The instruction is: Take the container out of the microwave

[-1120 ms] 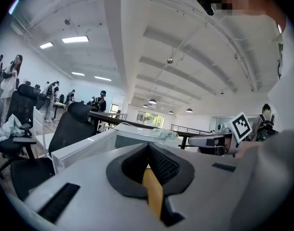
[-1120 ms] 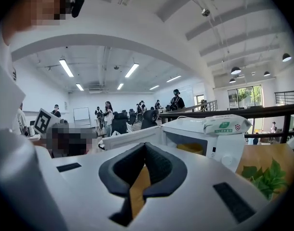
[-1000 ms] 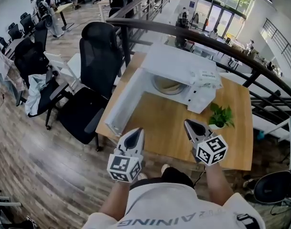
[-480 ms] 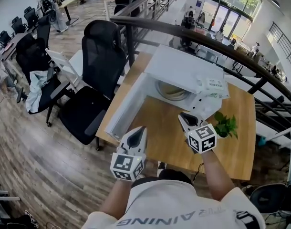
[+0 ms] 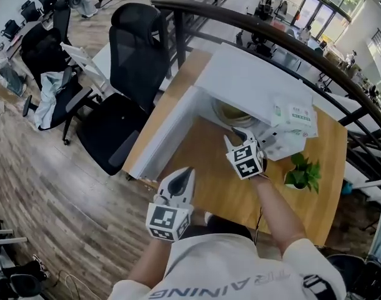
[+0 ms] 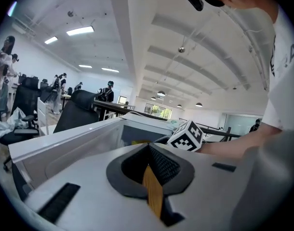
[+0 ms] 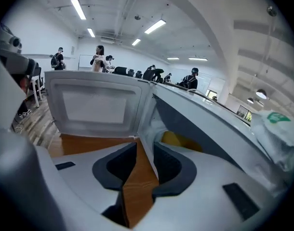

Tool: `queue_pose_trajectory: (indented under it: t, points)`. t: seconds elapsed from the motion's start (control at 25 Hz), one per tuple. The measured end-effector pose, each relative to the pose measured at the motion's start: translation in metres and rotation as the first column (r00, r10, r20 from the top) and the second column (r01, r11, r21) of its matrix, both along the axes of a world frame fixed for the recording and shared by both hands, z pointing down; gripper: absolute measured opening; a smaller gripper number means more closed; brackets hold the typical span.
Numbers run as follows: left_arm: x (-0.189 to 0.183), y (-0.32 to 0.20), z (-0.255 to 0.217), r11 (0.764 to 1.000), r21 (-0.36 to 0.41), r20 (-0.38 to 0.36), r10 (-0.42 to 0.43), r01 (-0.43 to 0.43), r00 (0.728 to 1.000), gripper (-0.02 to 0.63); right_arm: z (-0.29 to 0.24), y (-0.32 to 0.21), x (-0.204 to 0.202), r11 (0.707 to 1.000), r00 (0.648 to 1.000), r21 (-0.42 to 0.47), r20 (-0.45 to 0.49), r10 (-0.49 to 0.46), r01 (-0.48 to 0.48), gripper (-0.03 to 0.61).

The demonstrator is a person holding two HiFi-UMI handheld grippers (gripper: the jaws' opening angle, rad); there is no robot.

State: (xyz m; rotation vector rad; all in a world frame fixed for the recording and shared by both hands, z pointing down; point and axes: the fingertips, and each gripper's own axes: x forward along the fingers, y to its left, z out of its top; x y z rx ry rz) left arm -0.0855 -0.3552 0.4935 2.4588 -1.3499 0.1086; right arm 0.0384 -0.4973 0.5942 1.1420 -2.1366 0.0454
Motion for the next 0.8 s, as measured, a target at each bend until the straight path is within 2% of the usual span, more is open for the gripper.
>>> queue_pose_trajectory:
  t: [0.2,0.44,0.64,0.8]
  points:
    - [0.003,-0.013,0.011,0.999,-0.034,-0.021,-0.018,0.017,1.000,0.032,0.033,-0.040,-0.005,1.000,0.995,0.004,-0.095,-0.024,0.024,0.157]
    - [0.000,-0.018,0.027,0.998,-0.064,-0.003,-0.015,0.014,1.000,0.031,0.069,-0.077,0.003,1.000,0.977,-0.016,-0.213,-0.025,0.022,0.173]
    - [-0.006,-0.018,0.033,0.995,-0.091,-0.003,-0.031,0.031,1.000,0.031,0.089,-0.089,0.004,0.998,0.965,-0.058,-0.263,-0.018,0.003,0.169]
    - [-0.003,-0.021,0.031,0.996,-0.088,0.001,-0.016,0.016,1.000,0.031,0.099,-0.096,0.009,0.997,0.951,-0.073,-0.309,-0.009,-0.015,0.132]
